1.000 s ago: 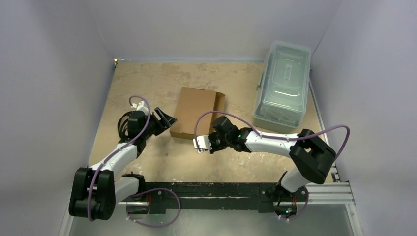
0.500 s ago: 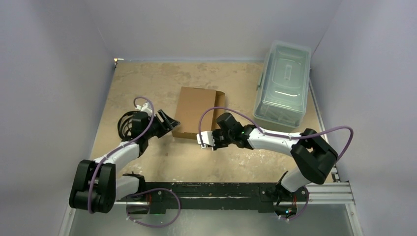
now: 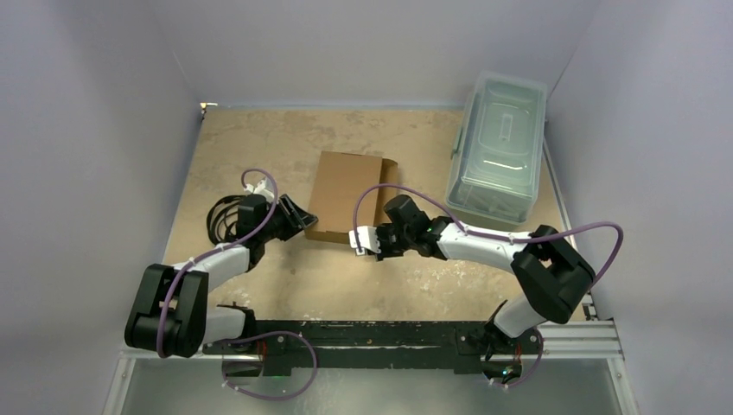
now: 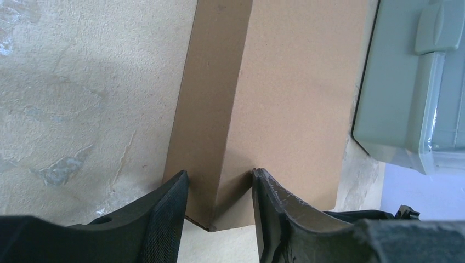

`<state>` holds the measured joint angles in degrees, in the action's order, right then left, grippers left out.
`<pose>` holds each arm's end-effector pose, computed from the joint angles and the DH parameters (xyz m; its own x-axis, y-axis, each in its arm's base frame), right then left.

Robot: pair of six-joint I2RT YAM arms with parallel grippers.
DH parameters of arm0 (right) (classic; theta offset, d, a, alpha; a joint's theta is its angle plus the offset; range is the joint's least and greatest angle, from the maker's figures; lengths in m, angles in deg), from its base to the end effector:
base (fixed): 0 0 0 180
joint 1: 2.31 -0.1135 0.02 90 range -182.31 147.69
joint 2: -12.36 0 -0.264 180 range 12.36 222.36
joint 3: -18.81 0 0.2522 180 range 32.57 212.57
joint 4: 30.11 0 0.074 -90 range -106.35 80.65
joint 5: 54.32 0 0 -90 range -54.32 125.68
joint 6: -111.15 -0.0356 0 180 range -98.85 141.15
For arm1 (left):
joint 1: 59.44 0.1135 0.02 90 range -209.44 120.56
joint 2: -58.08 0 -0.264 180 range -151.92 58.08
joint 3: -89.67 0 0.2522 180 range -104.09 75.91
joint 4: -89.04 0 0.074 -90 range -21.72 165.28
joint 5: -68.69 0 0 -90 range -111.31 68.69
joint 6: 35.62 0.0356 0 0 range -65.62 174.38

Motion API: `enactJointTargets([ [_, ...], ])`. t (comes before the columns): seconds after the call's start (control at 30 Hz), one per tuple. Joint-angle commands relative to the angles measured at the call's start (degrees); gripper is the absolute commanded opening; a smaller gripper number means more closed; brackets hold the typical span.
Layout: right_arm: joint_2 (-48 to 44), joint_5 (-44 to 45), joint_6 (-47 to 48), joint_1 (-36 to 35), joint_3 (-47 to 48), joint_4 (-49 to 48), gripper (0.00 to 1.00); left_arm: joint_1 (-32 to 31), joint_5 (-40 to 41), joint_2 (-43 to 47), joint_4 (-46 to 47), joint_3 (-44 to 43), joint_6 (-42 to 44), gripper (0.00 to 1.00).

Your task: Fold the paper box

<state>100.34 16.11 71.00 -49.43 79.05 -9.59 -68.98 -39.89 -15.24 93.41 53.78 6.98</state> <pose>0.1991 0.2320 0.1797 0.3163 -0.7177 -0.6203 -0.9311 -0.1099 -0.3477 0.2297 -0.0501 0.1543 -0.6736 -0.5943 -0.4393 -0.1114 0.6693 -0.7346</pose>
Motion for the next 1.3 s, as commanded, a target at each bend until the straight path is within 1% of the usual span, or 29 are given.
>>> enactJointTargets([
  [0.0, -0.45, -1.75, -2.23, 0.48, 0.36, 0.71, 0.03, -0.66, 1.72, -0.61, 0.32, -0.23, 0.59, 0.41],
  [0.03, -0.45, -1.78, -2.66, 0.57, 0.37, 0.52, 0.03, -0.66, 1.84, -0.74, 0.25, -0.21, 0.63, 0.39],
  [0.2, -0.53, -2.18, -3.69, 2.18, 0.40, 0.76, 0.00, -0.65, 2.30, -1.10, 0.09, -0.16, 0.71, 0.35],
  [0.3, -0.45, -2.09, -4.35, 2.58, 0.62, 0.68, 0.00, -0.70, 2.58, -1.49, -0.01, -0.11, 0.71, 0.33],
  [0.73, -0.63, -2.70, -6.78, 4.74, 0.81, 0.67, 0.00, -0.83, 3.34, -1.66, -0.54, -0.12, 0.83, 0.32],
  [1.27, -0.56, -1.24, -9.93, 6.62, 0.64, -0.38, 0.00, -0.87, 3.65, -1.67, -0.82, -0.27, 0.84, 0.31],
])
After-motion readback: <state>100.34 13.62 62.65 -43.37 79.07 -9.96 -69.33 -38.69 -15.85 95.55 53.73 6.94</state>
